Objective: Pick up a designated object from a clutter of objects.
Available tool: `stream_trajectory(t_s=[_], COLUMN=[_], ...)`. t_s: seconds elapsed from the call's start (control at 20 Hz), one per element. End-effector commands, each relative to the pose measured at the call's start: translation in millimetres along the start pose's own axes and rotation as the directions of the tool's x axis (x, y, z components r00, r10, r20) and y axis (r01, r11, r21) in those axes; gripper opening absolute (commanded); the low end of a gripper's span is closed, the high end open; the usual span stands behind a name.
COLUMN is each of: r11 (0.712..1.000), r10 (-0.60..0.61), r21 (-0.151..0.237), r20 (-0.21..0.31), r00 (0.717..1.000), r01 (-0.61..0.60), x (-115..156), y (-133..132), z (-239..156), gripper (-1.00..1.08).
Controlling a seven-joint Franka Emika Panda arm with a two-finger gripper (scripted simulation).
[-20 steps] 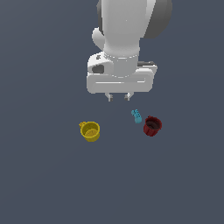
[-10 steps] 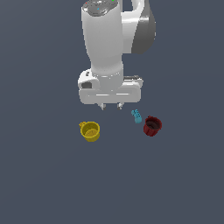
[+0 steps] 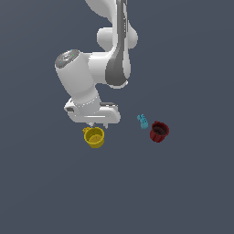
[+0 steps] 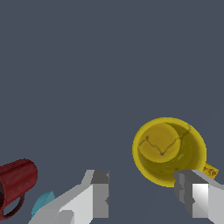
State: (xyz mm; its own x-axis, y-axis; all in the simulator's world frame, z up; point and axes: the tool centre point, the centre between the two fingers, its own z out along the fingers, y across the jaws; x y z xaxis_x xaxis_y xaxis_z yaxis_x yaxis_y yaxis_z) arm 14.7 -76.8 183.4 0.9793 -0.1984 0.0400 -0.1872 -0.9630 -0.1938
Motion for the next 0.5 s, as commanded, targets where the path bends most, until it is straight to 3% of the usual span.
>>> stream_trajectory(t_s=[0.0, 0.45], r11=[0.998, 0.983], r10=[0.054, 0.184], r21=[0.016, 0.029], r20=[-0.014, -0.043], r00=[0.998, 0.982], r01=[-0.054, -0.183], x=[-3, -21], y=[27, 93], z=[19, 61], gripper=[0.28, 0.28])
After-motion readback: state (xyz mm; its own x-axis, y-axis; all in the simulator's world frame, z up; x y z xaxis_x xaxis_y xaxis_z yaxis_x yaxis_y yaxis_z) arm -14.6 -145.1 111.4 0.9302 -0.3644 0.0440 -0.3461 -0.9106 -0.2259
